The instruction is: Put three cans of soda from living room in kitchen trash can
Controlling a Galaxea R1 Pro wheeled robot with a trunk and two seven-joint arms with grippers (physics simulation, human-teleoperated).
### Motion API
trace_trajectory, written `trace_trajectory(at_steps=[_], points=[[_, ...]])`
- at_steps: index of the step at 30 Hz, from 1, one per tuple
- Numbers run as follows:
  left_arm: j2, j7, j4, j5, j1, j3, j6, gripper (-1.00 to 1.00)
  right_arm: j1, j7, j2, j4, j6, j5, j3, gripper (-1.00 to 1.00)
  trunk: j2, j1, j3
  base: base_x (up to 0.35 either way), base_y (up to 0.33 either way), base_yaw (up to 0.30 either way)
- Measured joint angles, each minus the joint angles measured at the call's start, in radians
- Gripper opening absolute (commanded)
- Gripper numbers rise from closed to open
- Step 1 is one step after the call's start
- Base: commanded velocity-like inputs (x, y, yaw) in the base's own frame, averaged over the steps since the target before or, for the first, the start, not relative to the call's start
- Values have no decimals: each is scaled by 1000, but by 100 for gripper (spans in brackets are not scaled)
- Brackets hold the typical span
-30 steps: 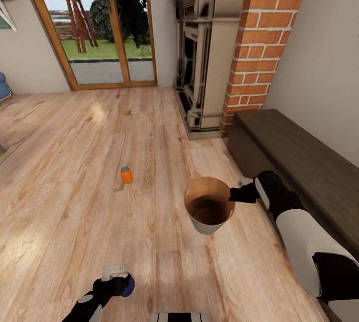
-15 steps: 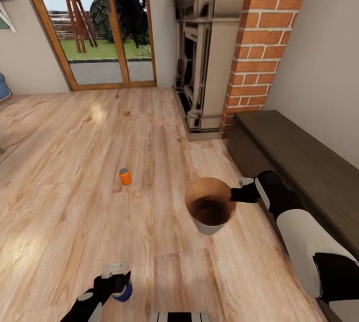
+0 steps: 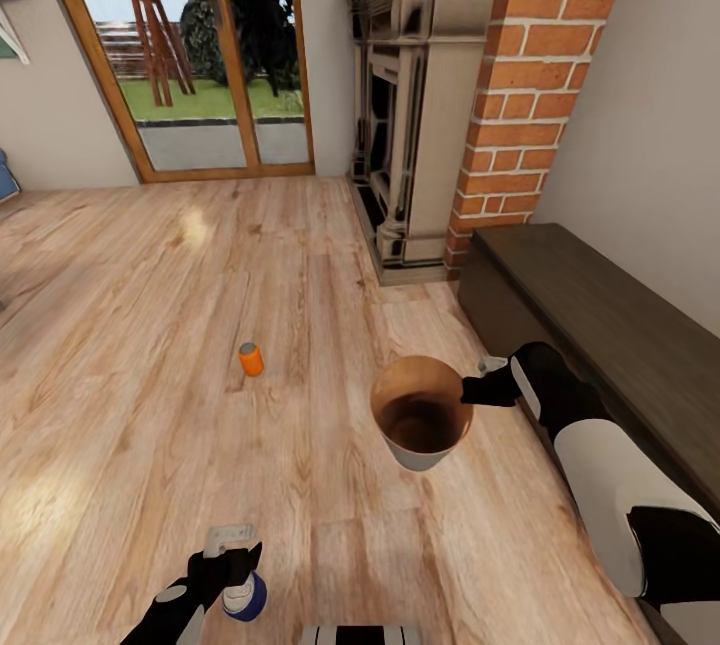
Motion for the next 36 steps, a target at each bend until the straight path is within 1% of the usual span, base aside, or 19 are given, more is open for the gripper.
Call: trace_trajectory(at_steps=[4, 7, 11, 16, 20, 22, 26, 30, 36], points=[[-1, 1, 0, 0, 0, 0, 0, 100, 0, 0, -1, 0, -1, 3, 2, -100, 0, 0, 0, 1, 0, 0], [-1, 1, 0, 1, 0, 0, 1, 100, 0, 1, -1, 0, 1, -5, 3, -100, -1, 1, -12, 0, 0, 0], [-1, 1, 0, 1, 0, 0, 4, 100, 0, 0, -1, 0, -1, 5, 3, -100, -2, 3, -27, 0, 0, 0], [-2, 1, 0, 1, 0, 0, 10, 100, 0, 1, -1, 0, 0, -2, 3, -100, -3, 6, -46, 0, 0, 0], [-2, 1, 0, 1, 0, 0, 14, 100, 0, 0, -1, 0, 0, 3, 3, -100, -4, 7, -62, 0, 0, 0], [-2, 1, 0, 1, 0, 0, 15, 100, 0, -1, -1, 0, -1, 6, 3, -100, -4, 7, -62, 0, 0, 0], [-2, 0, -1, 0, 0, 0, 12, 100, 0, -1, -1, 0, 1, -3, 2, -100, -4, 7, -62, 0, 0, 0], [-2, 1, -1, 1, 0, 1, 10, 100, 0, -1, -1, -2, -1, 4, 2, -100, -4, 7, -62, 0, 0, 0], [-2, 2, 0, 0, 0, 2, 9, 100, 0, -2, -1, -3, 0, 0, 2, -100, -4, 7, -62, 0, 0, 0]])
